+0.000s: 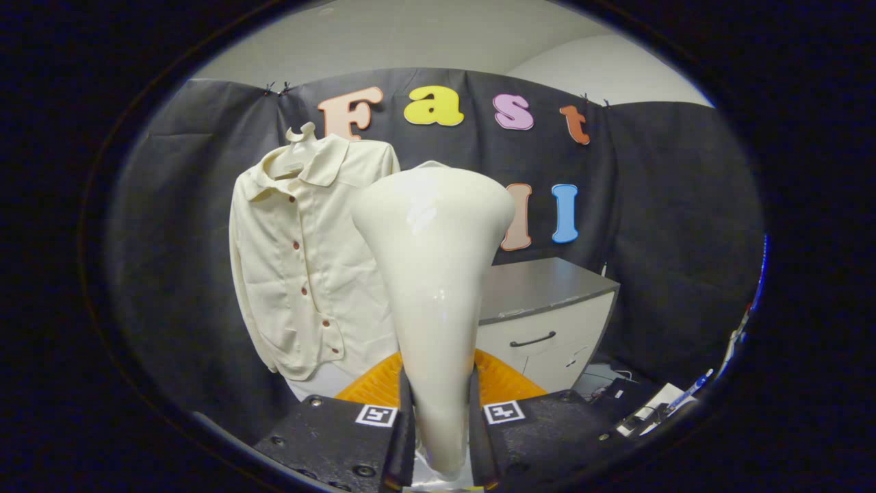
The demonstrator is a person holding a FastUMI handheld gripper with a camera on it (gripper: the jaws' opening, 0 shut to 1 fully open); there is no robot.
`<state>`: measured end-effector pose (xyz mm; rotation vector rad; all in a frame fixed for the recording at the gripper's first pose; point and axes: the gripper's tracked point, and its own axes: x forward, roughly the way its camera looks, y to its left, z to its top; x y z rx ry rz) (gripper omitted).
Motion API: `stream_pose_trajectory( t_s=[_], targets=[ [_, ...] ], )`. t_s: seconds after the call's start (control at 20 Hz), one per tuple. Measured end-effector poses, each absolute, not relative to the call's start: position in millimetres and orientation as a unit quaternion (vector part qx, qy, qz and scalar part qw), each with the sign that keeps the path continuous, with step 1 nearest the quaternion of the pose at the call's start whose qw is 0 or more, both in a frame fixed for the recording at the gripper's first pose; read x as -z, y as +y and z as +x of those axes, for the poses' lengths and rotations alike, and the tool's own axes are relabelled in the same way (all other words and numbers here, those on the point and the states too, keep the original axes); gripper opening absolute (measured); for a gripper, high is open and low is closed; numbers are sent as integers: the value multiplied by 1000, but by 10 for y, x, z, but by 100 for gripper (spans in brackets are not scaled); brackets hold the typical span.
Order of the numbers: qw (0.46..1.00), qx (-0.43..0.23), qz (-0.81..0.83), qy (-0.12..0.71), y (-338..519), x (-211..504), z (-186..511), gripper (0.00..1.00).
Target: Iron the clothes twice with a garment steamer, once on the left side and once on the right side.
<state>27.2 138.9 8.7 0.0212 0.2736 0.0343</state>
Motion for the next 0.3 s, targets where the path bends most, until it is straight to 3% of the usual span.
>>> stream_pose_trajectory(
  t_s=[0.3],
  targets=[
    [991,-39,7,129,1171,-104,240,32]
  ],
)
